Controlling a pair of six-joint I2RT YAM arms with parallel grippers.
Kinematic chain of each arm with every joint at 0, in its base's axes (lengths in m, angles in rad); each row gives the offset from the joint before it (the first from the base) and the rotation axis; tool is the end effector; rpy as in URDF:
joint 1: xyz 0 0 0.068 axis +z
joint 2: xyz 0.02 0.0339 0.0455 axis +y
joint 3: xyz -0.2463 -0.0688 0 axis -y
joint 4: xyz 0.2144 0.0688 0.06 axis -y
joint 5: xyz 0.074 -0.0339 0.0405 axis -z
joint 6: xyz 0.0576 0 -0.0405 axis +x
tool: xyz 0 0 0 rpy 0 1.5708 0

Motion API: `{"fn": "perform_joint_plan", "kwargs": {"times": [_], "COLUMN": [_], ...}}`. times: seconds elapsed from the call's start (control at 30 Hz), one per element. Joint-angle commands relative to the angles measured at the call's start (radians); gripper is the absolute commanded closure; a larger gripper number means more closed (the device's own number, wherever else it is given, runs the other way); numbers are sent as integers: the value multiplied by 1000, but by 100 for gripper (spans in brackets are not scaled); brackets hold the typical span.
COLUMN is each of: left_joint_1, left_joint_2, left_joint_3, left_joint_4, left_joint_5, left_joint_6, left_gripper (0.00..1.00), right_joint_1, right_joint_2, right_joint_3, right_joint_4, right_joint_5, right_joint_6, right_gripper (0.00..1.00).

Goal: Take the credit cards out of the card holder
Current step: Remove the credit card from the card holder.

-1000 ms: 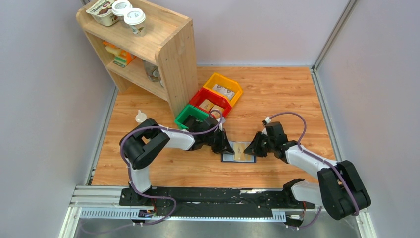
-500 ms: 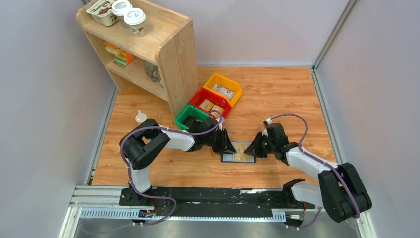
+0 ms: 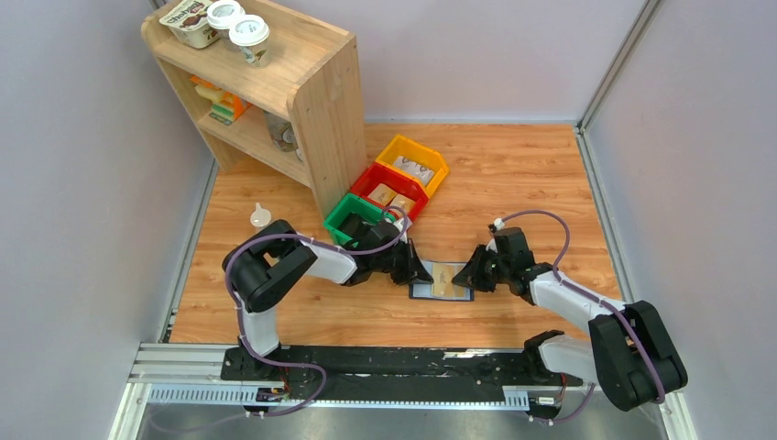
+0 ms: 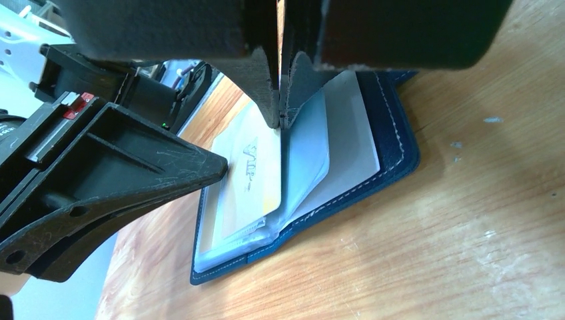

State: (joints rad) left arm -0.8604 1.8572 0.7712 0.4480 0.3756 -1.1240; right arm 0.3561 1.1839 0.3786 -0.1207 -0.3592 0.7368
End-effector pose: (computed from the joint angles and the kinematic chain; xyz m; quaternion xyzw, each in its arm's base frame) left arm 0.2090 -0.2754 0.1120 -0.0321 0.8809 -0.4611 0.1020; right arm 0.1764 0.0872 0.1263 0.1210 0.9271 0.3068 0.1783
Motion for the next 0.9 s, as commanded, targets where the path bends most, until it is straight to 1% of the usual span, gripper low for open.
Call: {"fn": "perform_joint_plan", "kwargs": {"times": [0.0,0.17,0.23,0.3,0.33,0.4,0.47,0.6,0.87], "left_joint_1": [4,21,24,23,23,23,24,24,20], "left_joint_2": [-82,-69,-59,-55,-53,-46,-35,-10,45], "left_joint_3": [-16,-32,-35,-35,-36,-36,-35,-20,2], "left_joint_4": [-17,-17,6,15,18,34,55,80,96], "left_joint_5": [-38,-24,-11,-9,-9,-6,5,20,49], "left_joint_6": [52,40,30,26,23,17,4,-10,-17], "left_gripper": [100,100,100,89,81,72,66,60,57], "right_joint_1": [-6,-9,-11,-11,-11,-12,-11,-12,-14], "right_joint_2": [17,10,6,5,3,-1,-3,-3,-7], "right_joint_3": [-14,-9,-10,-10,-9,-10,-14,-14,-15], "right_joint_4": [-68,-74,-77,-79,-80,-83,-82,-82,-80], "right_joint_5": [51,52,52,52,51,52,51,52,51], "right_joint_6": [-22,-27,-30,-31,-31,-31,-33,-31,-30], "right_gripper": [89,89,89,89,89,89,89,89,89]}}
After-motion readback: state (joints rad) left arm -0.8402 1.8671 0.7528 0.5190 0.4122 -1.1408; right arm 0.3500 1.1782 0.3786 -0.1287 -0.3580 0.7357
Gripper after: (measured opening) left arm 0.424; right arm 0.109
